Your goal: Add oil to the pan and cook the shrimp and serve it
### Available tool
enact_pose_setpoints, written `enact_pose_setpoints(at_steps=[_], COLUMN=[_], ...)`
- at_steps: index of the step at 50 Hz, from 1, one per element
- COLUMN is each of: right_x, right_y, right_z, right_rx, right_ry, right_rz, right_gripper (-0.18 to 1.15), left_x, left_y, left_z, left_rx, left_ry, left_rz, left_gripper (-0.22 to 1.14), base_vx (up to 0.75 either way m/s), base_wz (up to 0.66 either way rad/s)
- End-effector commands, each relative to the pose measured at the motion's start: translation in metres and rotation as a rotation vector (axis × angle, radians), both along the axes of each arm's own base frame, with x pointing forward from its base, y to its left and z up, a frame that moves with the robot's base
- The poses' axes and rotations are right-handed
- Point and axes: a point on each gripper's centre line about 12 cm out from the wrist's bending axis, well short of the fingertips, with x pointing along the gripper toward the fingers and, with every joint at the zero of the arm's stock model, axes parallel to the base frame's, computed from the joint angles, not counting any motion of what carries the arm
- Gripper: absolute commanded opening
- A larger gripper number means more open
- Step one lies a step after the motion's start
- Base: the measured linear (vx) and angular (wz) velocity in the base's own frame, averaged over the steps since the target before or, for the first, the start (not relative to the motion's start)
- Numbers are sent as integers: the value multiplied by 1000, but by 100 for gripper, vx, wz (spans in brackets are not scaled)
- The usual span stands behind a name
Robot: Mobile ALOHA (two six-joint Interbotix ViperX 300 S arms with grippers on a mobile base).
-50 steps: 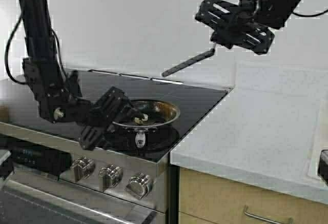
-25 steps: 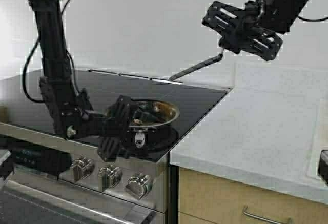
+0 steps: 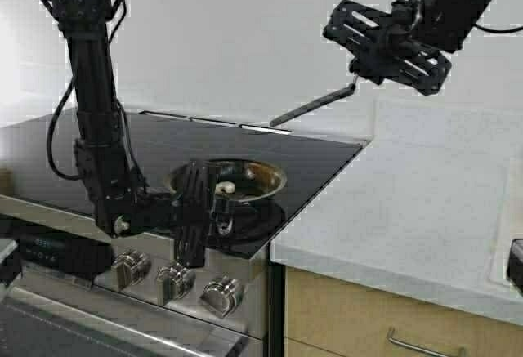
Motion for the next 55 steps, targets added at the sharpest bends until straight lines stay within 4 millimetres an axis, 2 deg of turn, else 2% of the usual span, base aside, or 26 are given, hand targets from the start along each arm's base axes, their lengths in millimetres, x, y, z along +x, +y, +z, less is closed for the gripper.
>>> enact_pose_setpoints(at_steps=[1,9,16,25,32,38,47,55], right_x=[6,11,26,56,75,88,109,120], right_y=[-5,1,15,35,45,49,55,62], right_z=[14,11,-3,-30,-56,-70,-75,-75], right_rx=[21,-3,-45,-78,-153,-295,-431,-430], right_ry=[-48,-54,-53,-86,-140,-167,-198,-220], right_rz=[-21,9,55,52,42,39,5,-4], right_gripper=[8,8,8,8,8,8,8,8], left_x=[8,3,-6,-17,-24,-27,-28,-30], left_y=[-5,-4,1,8,13,16,18,17], left_z=[19,36,56,71,78,81,80,79], left_rx=[-34,-13,89,143,167,193,203,203], left_ry=[-56,-119,-210,-190,-183,-182,-171,-171], left_rz=[-8,-25,-39,-42,-32,-24,-22,-28], left_gripper=[-8,5,3,3,3,3,3,3], base_vx=[0,0,0,0,0,0,0,0], base_wz=[0,0,0,0,0,0,0,0])
